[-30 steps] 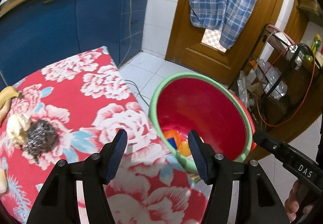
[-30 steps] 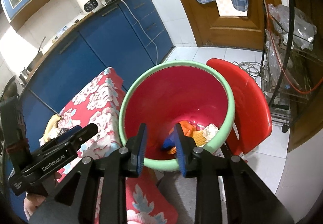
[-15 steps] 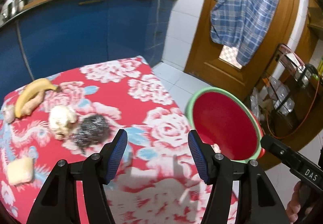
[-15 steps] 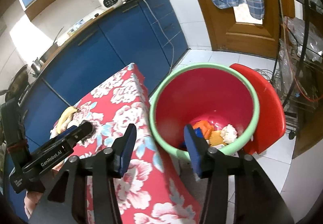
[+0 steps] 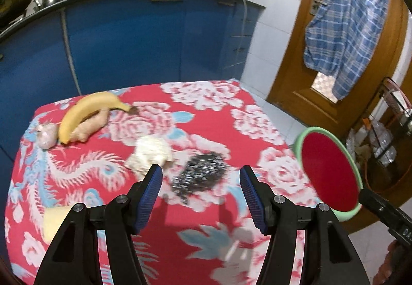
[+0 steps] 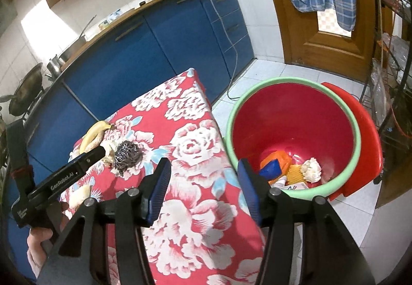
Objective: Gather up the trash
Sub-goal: 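Move both tools back over the table items, then grasp the crumpled white tissue with the left tool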
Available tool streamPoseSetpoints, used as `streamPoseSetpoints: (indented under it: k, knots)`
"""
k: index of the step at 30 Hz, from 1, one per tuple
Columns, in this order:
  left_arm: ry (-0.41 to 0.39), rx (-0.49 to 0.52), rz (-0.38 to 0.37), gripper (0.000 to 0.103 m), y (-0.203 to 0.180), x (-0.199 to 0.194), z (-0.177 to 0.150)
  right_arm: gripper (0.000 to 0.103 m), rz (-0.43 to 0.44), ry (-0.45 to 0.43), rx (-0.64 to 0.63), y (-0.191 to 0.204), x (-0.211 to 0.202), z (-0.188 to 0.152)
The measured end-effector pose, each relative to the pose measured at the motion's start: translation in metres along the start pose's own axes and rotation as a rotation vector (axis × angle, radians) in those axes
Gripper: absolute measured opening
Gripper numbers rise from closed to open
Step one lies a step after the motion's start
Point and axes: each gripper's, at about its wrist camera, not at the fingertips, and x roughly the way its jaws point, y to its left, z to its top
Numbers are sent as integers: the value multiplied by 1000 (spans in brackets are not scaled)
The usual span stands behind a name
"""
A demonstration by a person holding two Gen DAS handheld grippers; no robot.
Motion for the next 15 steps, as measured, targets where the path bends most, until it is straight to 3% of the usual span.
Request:
streamPoseSetpoints:
  k: [15]
  knots:
    - [55, -72, 106, 64, 57, 49, 6, 58, -10, 66, -42, 29, 42, 0]
